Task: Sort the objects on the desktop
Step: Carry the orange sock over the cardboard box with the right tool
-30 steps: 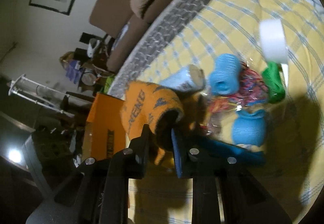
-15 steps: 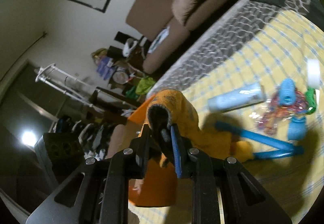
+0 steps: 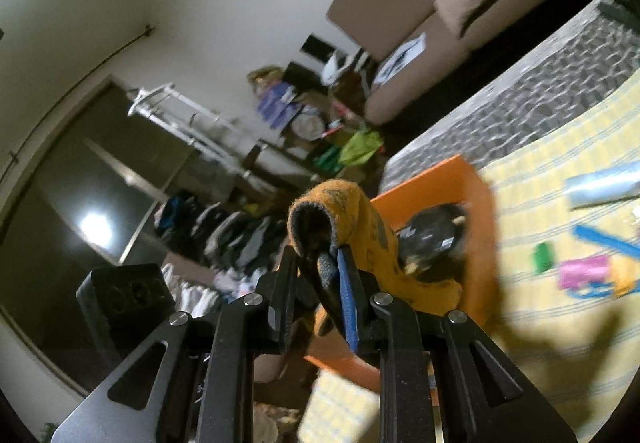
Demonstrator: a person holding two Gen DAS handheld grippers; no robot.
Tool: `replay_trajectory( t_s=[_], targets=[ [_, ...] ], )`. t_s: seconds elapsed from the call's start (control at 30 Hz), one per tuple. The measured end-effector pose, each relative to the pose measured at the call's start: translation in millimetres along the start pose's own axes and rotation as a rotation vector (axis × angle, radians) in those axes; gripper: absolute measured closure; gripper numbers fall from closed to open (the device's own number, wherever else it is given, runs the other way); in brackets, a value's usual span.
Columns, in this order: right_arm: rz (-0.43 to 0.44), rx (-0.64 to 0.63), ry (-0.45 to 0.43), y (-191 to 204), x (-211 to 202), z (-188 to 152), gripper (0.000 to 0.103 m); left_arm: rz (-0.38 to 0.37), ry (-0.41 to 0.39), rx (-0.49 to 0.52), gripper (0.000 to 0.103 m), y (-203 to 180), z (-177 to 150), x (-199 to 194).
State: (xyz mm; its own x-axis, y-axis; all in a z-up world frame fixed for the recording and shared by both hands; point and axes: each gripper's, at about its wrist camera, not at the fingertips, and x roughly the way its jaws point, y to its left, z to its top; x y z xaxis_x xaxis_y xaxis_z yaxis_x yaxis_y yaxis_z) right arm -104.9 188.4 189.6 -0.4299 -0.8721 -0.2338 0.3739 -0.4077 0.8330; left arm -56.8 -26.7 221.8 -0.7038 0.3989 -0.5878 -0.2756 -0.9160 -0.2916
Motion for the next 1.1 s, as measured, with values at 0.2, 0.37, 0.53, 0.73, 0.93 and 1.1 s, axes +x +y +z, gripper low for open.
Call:
replay_trajectory(
  t_s=[0.2,0.37,0.53,0.73,0.93,1.1],
  targets=[
    [0.06,0.05,0.073,18.2,68.8,-31.0,0.082,0.099,0.025,-0.04,0.095,61.1,-13.6,-26.7],
    [0.07,0.117,0.122,10.3,111.6,-55.9,0.083,0.133,0.063,-0.074,0.095,95.0,-29.6,-21.2],
    [0.031,0.136,0.156,-2.9,131.6,-67.9,0.083,0.135,0.094,-0.1,0.095,114.2,-47.0,-7.1],
    [-0.024,0.149,0.192,-21.5,147.0,-80.1,0.083,0.141,0.133,-0.118,0.095,127.7,-65.1,6.4],
    [-0.104,0.138,0.238,-31.9,157.8,-88.1,0.083,0.143,0.178,-0.113,0.094,127.0,-80.9,19.2],
    [-0.201,0.077,0.295,-34.9,165.3,-94.9,0.082,0.159,0.232,-0.094,0.094,123.2,-94.3,27.7]
  ],
)
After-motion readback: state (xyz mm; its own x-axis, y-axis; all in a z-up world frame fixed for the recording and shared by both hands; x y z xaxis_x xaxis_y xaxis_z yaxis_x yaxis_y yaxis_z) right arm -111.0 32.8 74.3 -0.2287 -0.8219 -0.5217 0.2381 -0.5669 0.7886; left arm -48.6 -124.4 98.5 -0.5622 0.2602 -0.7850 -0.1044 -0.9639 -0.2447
